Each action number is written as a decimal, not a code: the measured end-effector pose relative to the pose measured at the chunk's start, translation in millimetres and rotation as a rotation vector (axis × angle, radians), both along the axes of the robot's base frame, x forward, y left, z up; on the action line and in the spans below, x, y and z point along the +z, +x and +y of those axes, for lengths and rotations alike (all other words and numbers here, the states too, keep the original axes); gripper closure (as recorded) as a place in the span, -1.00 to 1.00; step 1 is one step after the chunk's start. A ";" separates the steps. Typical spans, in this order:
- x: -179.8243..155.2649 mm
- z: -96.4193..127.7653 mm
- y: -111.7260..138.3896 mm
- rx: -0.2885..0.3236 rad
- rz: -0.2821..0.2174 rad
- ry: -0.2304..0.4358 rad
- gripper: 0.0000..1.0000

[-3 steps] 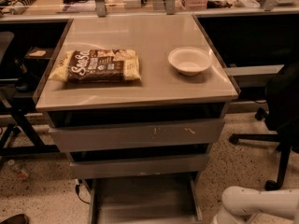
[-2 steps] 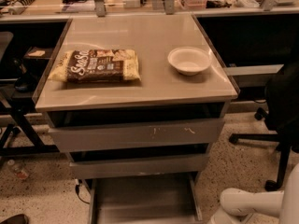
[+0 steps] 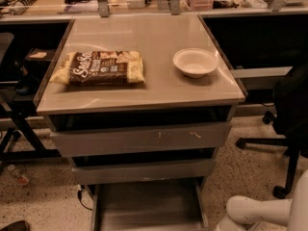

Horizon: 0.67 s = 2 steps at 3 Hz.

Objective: Close bottom drawer

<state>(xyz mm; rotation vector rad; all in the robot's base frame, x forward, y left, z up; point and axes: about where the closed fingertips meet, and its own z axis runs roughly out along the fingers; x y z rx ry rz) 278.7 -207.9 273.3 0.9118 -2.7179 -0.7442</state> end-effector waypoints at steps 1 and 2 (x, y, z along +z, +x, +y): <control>-23.9 -3.5 10.1 -0.071 -0.017 0.039 1.00; -52.5 -11.8 42.0 -0.162 -0.062 0.075 1.00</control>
Offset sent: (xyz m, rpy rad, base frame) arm 0.0857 -0.0263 -0.0833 0.1138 -0.1261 -0.2740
